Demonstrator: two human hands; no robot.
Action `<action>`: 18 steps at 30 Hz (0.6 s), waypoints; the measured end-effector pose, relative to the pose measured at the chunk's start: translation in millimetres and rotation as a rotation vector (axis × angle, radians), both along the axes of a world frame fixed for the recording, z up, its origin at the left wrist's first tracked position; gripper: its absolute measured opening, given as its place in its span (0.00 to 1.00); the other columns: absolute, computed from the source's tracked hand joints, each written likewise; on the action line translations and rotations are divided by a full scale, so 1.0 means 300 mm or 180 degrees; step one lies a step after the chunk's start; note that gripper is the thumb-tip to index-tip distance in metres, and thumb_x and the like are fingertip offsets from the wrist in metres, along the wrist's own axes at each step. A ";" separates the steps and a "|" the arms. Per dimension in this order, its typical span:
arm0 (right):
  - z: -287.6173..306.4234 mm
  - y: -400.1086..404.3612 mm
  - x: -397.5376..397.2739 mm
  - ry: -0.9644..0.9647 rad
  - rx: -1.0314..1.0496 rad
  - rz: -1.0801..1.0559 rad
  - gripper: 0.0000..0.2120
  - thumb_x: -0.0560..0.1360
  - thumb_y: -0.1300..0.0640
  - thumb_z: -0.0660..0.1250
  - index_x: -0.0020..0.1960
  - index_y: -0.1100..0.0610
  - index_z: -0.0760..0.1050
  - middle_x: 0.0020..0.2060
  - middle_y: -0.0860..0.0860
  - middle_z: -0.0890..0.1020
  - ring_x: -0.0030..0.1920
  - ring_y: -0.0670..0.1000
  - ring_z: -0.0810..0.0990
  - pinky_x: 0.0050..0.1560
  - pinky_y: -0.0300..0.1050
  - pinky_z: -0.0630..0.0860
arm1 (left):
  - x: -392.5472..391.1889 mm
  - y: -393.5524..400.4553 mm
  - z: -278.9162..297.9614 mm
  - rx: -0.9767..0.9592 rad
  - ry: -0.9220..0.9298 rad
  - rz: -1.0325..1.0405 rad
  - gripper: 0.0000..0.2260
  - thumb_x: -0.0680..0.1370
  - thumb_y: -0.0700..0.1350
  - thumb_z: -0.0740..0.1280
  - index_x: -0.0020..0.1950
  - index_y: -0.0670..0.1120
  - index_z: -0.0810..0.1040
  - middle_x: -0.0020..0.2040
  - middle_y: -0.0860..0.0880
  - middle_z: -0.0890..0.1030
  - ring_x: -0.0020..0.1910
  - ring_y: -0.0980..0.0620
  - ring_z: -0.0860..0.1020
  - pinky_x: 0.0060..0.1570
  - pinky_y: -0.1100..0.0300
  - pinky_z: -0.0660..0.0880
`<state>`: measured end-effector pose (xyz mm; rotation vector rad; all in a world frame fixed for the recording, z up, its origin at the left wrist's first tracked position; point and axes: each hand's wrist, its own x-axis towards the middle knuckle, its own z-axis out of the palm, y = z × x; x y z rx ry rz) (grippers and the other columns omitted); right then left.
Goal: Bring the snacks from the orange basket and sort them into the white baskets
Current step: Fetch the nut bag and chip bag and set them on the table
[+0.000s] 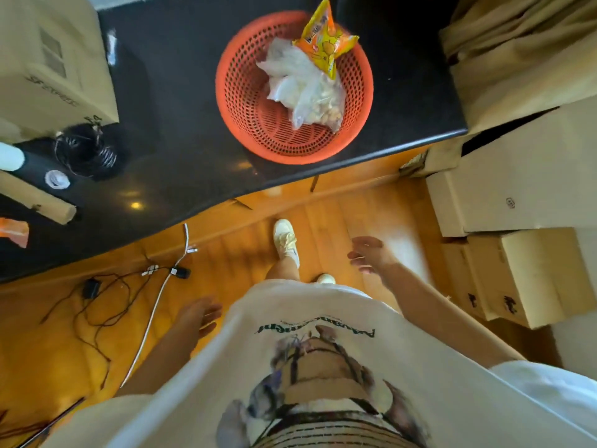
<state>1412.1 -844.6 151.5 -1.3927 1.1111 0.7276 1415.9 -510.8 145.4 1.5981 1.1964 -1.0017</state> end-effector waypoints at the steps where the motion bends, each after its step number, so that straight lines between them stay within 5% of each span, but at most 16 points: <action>1: 0.012 0.002 0.036 -0.0011 -0.0020 -0.0048 0.14 0.78 0.61 0.59 0.63 0.62 0.70 0.34 0.52 0.76 0.30 0.48 0.74 0.33 0.40 0.65 | 0.043 0.003 0.000 -0.0001 0.0018 -0.0007 0.10 0.81 0.44 0.58 0.58 0.41 0.74 0.61 0.39 0.75 0.49 0.44 0.77 0.52 0.52 0.71; 4: 0.041 0.004 0.124 0.0024 -0.0050 -0.0239 0.14 0.78 0.64 0.59 0.63 0.64 0.70 0.34 0.54 0.76 0.32 0.50 0.73 0.33 0.41 0.65 | 0.199 -0.011 0.005 0.0005 0.0009 -0.0001 0.15 0.81 0.44 0.58 0.65 0.39 0.71 0.62 0.39 0.76 0.61 0.41 0.74 0.60 0.50 0.69; 7: 0.049 -0.001 0.188 0.0132 -0.0104 -0.0388 0.14 0.78 0.65 0.58 0.63 0.65 0.69 0.34 0.55 0.75 0.32 0.51 0.72 0.33 0.41 0.64 | 0.385 -0.074 0.025 -0.0022 -0.0247 -0.0002 0.14 0.81 0.44 0.59 0.64 0.41 0.72 0.59 0.39 0.77 0.58 0.44 0.76 0.53 0.53 0.71; 10: 0.044 -0.020 0.233 0.0142 -0.0167 -0.0594 0.14 0.78 0.65 0.59 0.63 0.64 0.71 0.35 0.55 0.77 0.33 0.52 0.74 0.34 0.42 0.66 | 0.579 -0.161 0.041 -0.0091 -0.0636 -0.0009 0.12 0.81 0.42 0.57 0.63 0.43 0.73 0.61 0.40 0.78 0.44 0.50 0.77 0.40 0.60 0.71; 15: 0.042 -0.074 0.361 -0.0168 -0.0230 -0.0644 0.13 0.77 0.64 0.60 0.61 0.62 0.72 0.38 0.54 0.79 0.37 0.52 0.77 0.38 0.42 0.69 | 0.833 -0.324 0.074 -0.0428 -0.1236 -0.0239 0.12 0.80 0.42 0.58 0.61 0.46 0.75 0.45 0.49 0.81 0.45 0.54 0.79 0.40 0.62 0.74; 18: 0.037 -0.120 0.503 -0.0502 -0.0420 -0.0675 0.12 0.76 0.65 0.61 0.59 0.62 0.74 0.38 0.54 0.81 0.38 0.52 0.79 0.40 0.43 0.72 | 0.914 -0.444 0.058 -0.0887 -0.1231 -0.0077 0.10 0.80 0.42 0.60 0.58 0.47 0.76 0.46 0.48 0.82 0.46 0.52 0.81 0.42 0.60 0.76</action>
